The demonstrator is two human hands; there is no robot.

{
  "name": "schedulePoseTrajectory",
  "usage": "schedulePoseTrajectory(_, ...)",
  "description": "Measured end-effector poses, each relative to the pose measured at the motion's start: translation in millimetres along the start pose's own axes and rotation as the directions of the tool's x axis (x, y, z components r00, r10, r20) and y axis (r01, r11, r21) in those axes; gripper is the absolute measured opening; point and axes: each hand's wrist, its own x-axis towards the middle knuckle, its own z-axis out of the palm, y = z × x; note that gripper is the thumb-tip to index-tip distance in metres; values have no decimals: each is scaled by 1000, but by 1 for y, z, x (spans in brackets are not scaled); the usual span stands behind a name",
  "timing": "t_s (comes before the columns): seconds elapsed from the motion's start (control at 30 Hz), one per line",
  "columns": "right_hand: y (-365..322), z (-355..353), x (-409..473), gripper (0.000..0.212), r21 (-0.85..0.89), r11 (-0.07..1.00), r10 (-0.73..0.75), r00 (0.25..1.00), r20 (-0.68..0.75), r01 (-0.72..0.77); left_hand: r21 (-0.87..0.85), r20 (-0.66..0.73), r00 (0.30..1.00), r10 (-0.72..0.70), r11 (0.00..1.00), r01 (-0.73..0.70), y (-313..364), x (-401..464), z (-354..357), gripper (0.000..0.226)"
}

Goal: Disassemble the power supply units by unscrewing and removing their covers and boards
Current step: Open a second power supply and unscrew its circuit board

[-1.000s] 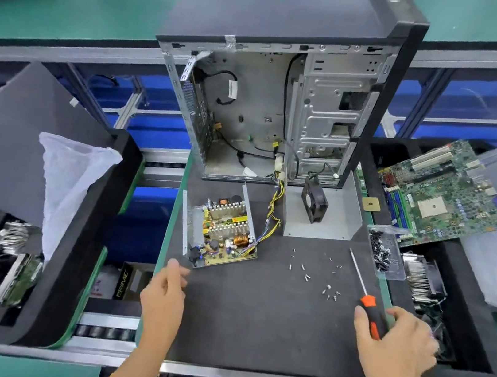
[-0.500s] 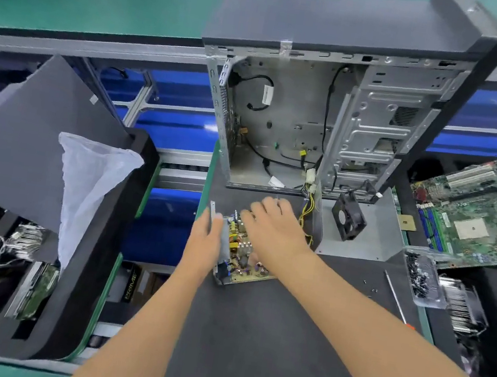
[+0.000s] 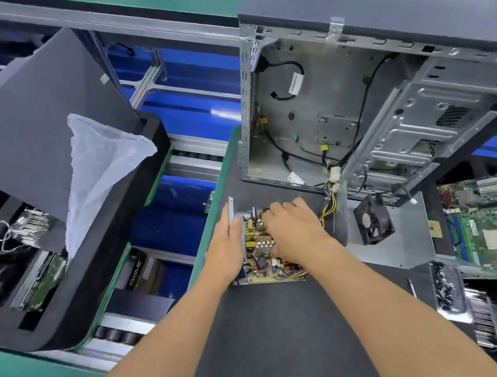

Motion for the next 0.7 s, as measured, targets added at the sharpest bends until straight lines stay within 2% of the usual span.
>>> schedulePoseTrajectory(0.13,3,0,-1,49,33,999,-22,999,-32,23,-10,-16,998,-67,998,67,-4,4,2,52)
schedulePoseTrajectory(0.37,-5,-4,-10,41,0,992,-126,989,-73,126,-19,3,996,-95,995,95,-6,6,3,53)
schedulePoseTrajectory(0.53,-15,-2,-23,35,-38,982,-185,981,-58,183,-12,9,998,-66,998,66,-4,4,4,50)
schedulePoseTrajectory(0.7,-22,-2,-42,37,-34,975,-221,973,-70,219,-64,-7,999,35,997,-35,1,2,4,47)
